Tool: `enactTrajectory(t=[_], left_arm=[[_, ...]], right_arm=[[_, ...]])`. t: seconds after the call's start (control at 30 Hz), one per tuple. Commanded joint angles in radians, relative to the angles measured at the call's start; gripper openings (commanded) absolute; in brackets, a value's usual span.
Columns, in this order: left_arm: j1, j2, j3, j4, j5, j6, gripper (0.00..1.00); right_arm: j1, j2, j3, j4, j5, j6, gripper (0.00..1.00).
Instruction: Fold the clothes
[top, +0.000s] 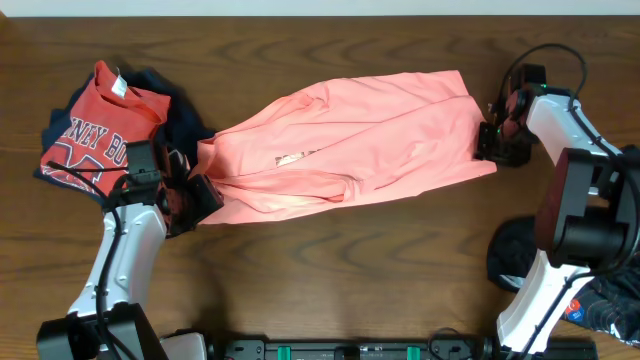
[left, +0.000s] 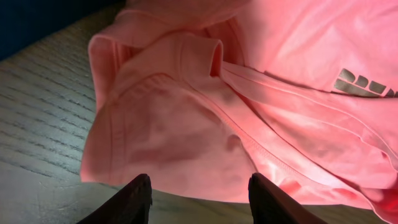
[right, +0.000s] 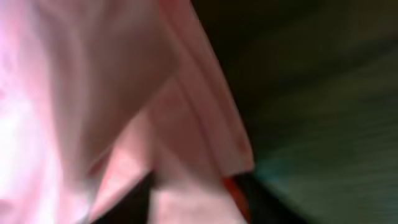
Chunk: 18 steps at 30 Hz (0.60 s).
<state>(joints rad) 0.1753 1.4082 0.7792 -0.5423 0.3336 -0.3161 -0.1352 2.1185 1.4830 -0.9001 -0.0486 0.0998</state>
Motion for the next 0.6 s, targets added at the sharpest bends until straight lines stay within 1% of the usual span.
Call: enactTrajectory(t=[0.0, 0.07, 0.17, 0.27, 0.33, 0.5, 0.57], left_arm=[[-0.003, 0.004, -0.003, -0.004, -0.006, 0.013, 0.52], [-0.003, 0.004, -0.003, -0.008, -0.006, 0.013, 0.5], [-0.003, 0.004, -0.003, -0.019, -0.006, 0.013, 0.42], [-0.003, 0.004, -0.003, -0.032, -0.005, 0.013, 0.38], [-0.005, 0.002, -0.003, -0.038, -0.001, 0.017, 0.38], [-0.059, -0.016, 0.016, 0.002, 0.04, 0.087, 0.38], [-0.097, -0.017, 0.042, 0.029, 0.039, 0.106, 0.45]], right_arm=[[0.0, 0.051, -0.006, -0.033, 0.027, -0.011, 0.01], [-0.012, 0.045, -0.006, -0.074, 0.101, 0.001, 0.01], [-0.044, 0.03, -0.006, -0.15, 0.263, 0.085, 0.01], [-0.09, 0.01, -0.006, -0.211, 0.349, 0.136, 0.01], [-0.117, -0.006, -0.006, -0.223, 0.352, 0.135, 0.01], [-0.146, -0.076, -0.004, -0.21, 0.286, 0.126, 0.02], [-0.144, -0.12, -0.004, -0.196, 0.23, 0.098, 0.02]])
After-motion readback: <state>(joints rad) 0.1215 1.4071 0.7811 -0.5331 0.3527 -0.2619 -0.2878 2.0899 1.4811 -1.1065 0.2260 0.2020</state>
